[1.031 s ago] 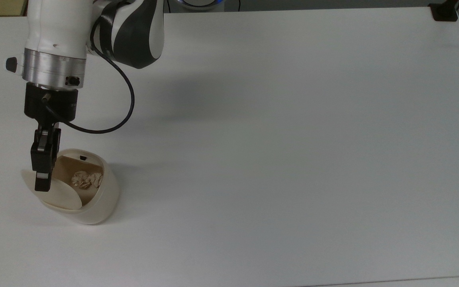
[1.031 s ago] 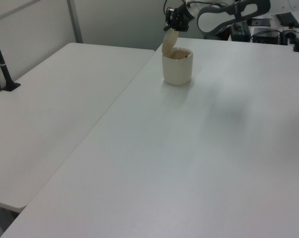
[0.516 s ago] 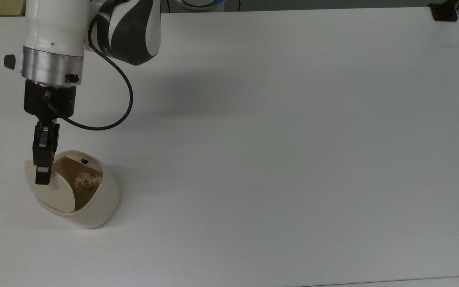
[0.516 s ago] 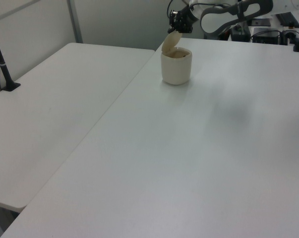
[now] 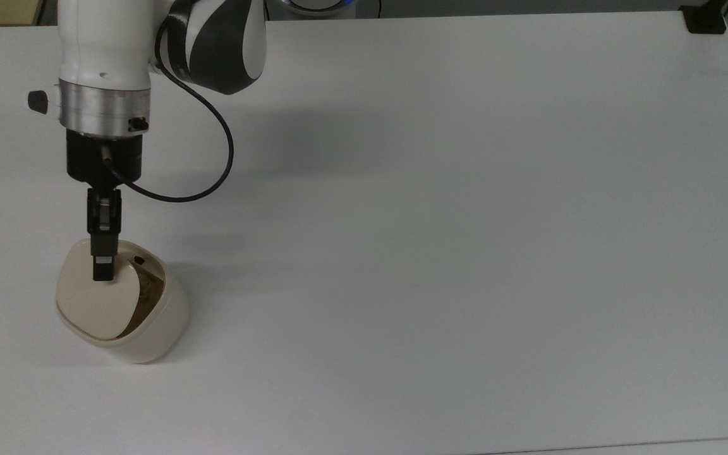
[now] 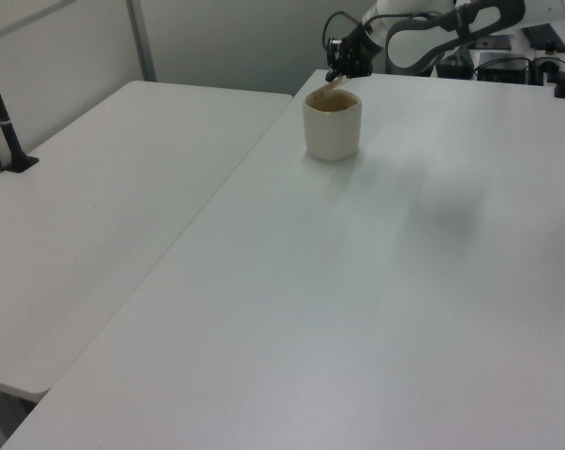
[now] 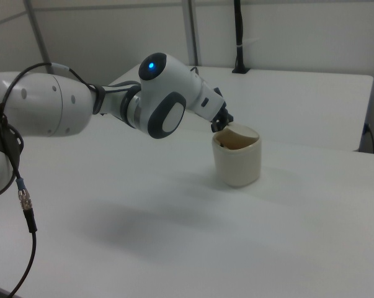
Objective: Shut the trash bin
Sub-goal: 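Push the open lid over and down onto the bin rim with the gripper, then press the gripper down on the lid to seat it shut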
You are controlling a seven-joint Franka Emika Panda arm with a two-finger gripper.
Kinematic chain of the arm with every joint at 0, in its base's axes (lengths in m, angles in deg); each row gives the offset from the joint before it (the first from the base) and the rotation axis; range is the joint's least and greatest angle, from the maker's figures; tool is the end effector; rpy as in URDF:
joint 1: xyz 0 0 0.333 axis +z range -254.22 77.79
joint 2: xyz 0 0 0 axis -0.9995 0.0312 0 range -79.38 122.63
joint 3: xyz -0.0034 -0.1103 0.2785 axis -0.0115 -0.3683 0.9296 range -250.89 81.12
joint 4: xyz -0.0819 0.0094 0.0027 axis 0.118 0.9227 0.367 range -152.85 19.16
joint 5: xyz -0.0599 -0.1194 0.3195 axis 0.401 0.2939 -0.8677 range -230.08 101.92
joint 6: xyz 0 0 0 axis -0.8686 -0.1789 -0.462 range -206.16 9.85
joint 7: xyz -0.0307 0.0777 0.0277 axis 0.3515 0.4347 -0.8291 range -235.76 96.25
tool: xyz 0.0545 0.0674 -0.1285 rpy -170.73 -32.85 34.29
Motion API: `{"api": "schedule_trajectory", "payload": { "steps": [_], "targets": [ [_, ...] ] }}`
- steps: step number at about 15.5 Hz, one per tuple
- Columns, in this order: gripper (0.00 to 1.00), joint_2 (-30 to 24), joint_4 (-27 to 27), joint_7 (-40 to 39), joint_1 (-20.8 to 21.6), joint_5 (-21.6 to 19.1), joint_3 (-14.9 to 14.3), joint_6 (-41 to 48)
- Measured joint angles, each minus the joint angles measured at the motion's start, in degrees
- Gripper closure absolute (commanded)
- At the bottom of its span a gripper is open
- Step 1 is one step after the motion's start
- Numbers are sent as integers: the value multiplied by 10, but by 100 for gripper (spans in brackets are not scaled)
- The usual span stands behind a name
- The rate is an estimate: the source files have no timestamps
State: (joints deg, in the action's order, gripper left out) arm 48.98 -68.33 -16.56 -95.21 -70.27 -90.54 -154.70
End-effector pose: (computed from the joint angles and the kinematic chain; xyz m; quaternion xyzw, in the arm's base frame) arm 0.7009 -0.1496 0.4242 -0.7601 0.5259 -0.3526 0.1463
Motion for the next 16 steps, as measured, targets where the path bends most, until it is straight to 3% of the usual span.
{"api": "schedule_trajectory", "payload": {
  "steps": [16],
  "targets": [
    [100,-3,-48,-34,5,30,15,4]
  ]
}}
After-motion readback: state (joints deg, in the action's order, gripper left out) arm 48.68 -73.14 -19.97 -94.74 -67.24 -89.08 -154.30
